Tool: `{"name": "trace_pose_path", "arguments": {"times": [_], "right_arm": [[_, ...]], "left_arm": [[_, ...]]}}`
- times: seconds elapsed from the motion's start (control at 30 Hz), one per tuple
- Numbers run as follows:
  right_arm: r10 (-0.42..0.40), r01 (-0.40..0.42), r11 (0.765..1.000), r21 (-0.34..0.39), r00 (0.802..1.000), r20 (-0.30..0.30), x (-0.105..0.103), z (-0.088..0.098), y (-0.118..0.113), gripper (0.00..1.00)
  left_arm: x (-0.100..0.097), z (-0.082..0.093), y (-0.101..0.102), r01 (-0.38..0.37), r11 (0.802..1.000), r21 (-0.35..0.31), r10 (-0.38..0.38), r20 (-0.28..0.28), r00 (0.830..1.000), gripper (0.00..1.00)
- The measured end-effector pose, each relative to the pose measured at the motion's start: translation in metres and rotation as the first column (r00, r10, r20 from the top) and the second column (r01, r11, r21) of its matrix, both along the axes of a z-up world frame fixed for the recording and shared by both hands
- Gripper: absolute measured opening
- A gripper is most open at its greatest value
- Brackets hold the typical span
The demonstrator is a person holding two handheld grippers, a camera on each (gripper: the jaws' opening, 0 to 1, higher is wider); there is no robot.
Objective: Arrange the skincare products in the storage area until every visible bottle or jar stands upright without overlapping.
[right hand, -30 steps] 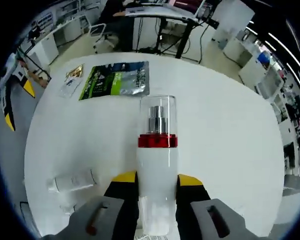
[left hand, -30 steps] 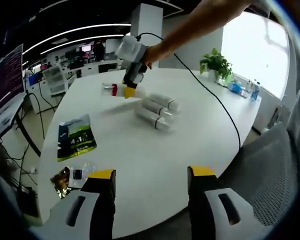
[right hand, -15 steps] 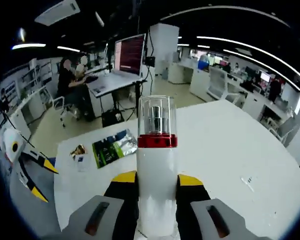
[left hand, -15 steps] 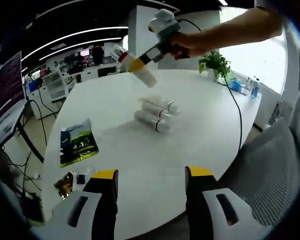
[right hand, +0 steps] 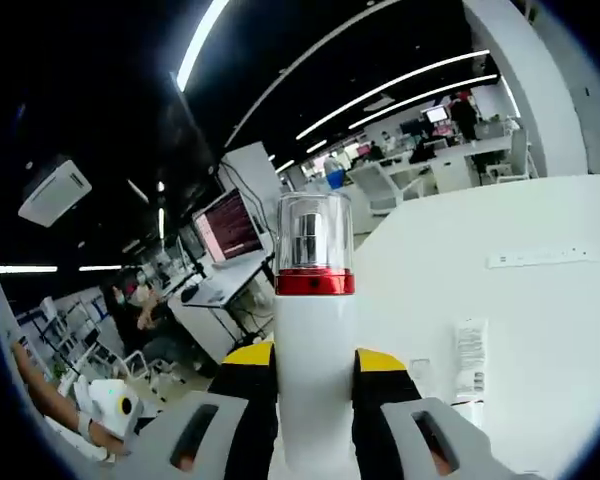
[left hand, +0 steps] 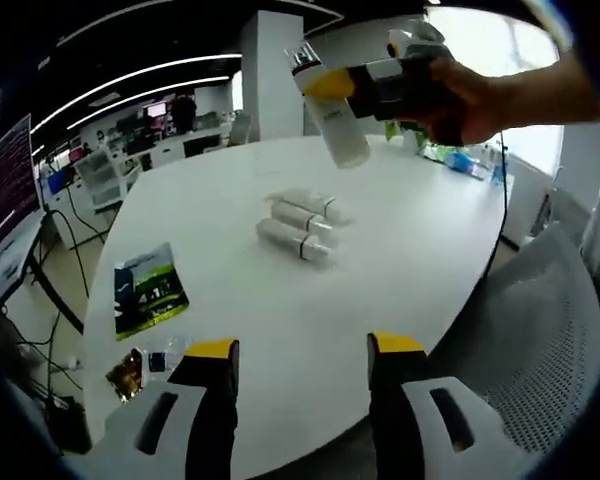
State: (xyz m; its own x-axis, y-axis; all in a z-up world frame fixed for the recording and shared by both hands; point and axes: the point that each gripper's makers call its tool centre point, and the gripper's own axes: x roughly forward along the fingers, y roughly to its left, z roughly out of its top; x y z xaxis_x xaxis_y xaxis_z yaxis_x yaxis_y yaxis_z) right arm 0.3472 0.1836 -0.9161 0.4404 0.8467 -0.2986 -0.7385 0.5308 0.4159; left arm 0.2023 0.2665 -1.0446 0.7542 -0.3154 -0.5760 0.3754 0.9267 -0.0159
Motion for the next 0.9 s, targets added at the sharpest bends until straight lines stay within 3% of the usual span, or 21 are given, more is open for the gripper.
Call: {"name": "trace_pose_path", "arguments": {"times": [0.17,0.2,0.33,0.43,0.57,0.63,0.67,0.77,0.8,0.87,0.9], "right_arm": [[0.018,-0.02,0.999,0.029,0.998,0.057,-0.016,0.016,-0.01,0.2],[0.021,-0.024,0.998,0.052,0.997,0.068,-0.02,0.021,-0.012,0.2],[0.012,-0.02,0.995,0.103,0.997,0.071,-0.037,0.027,-0.012,0.2],[0.015,-0.023,0.99,0.137,0.998,0.06,-0.044,0.026,-0.016,0.2],[0.026,-0.035,0.986,0.16,0.998,0.06,-0.06,0.03,-0.018,0.2],[0.032,-0.043,0.985,0.167,0.997,0.068,-0.067,0.033,-0.02,0.2],[0.032,-0.044,0.984,0.175,0.997,0.072,-0.07,0.035,-0.021,0.2],[0.037,-0.052,0.979,0.197,0.996,0.077,-0.075,0.042,-0.024,0.2],[0.044,-0.06,0.978,0.199,0.996,0.083,-0.077,0.045,-0.024,0.2],[0.052,-0.069,0.978,0.197,0.995,0.09,-0.078,0.048,-0.026,0.2],[0.057,-0.074,0.977,0.199,0.994,0.091,-0.079,0.05,-0.027,0.2]], "left_arm": [[-0.001,-0.001,-0.004,0.024,1.0,0.001,-0.024,-0.005,1.0,0.49],[0.0,-0.002,-0.004,0.002,1.0,-0.026,-0.003,-0.032,0.999,0.49],[0.003,0.006,-0.008,0.015,0.998,-0.058,-0.015,-0.007,1.0,0.53],[0.002,0.01,-0.01,-0.002,0.99,-0.142,-0.002,-0.027,1.0,0.56],[0.002,0.02,-0.019,0.019,0.969,-0.247,-0.033,-0.052,0.998,0.72],[0.009,0.038,-0.018,-0.016,0.938,-0.347,-0.001,-0.048,0.999,0.74],[0.011,0.042,-0.018,-0.016,0.93,-0.366,0.002,-0.039,0.999,0.74],[0.024,0.066,-0.025,-0.015,0.882,-0.472,0.016,-0.001,1.0,0.76],[0.03,0.078,-0.034,-0.007,0.836,-0.549,0.018,0.015,1.0,0.76],[0.035,0.094,-0.051,0.035,0.78,-0.625,-0.016,0.036,0.999,0.77],[0.036,0.099,-0.057,0.055,0.763,-0.645,-0.035,0.044,0.998,0.77]]}}
